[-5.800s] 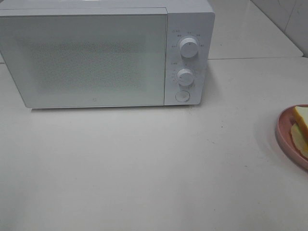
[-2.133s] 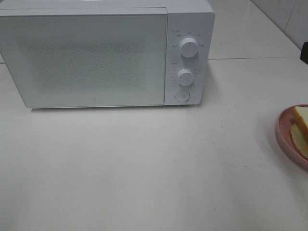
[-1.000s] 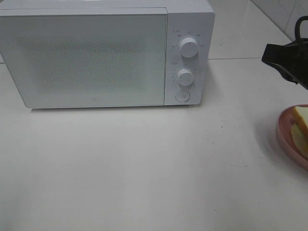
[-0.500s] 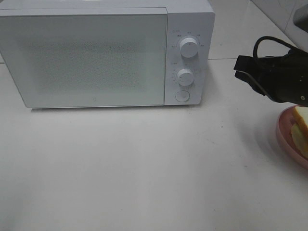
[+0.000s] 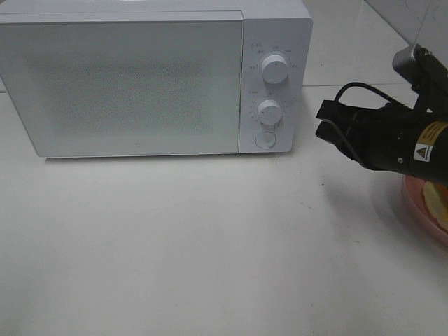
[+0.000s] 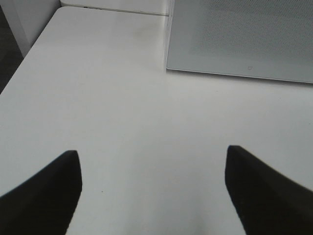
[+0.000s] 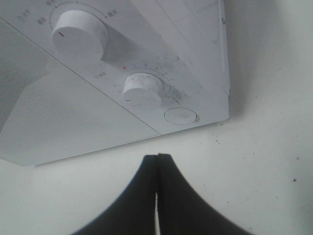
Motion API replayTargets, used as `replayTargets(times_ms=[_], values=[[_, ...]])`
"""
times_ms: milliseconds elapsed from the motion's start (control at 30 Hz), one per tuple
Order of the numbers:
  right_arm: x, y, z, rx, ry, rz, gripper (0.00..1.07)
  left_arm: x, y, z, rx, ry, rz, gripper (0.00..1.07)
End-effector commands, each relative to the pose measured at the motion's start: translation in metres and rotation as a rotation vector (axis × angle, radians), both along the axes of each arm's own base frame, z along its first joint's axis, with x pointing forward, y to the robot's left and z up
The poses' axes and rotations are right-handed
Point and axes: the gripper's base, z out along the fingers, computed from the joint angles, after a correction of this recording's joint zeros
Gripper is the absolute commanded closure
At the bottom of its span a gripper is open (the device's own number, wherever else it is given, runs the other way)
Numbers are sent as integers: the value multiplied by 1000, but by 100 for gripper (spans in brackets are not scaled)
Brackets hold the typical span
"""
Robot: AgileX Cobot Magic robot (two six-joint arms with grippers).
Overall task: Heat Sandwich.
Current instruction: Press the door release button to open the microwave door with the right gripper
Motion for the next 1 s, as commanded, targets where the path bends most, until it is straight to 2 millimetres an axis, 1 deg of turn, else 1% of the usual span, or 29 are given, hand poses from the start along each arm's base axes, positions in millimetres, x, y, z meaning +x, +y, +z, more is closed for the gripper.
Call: replayTargets(times_ms=[33, 100, 233, 300, 400, 800, 900, 1000], values=[[1, 5, -6, 76, 17, 16, 107, -1, -1, 0, -5, -23, -6, 30], [2, 6, -8, 94, 23, 20, 107, -1, -1, 0, -5, -23, -6, 30], [4, 10, -20, 148, 57, 24, 107, -1, -1, 0, -5, -23, -6, 30], [5, 10, -22, 151, 60, 24, 107, -1, -1, 0, -5, -23, -6, 30], [5, 11, -31, 149, 88, 22, 107, -1, -1, 0, -5, -23, -6, 30], [8, 10, -35, 149, 105, 3, 107, -1, -1, 0, -5, -23, -6, 30], [10, 13, -36, 147, 108, 9, 107, -1, -1, 0, -5, -23, -6, 30], [15, 23, -40, 145, 115, 31, 107, -1, -1, 0, -5, -23, -6, 30]])
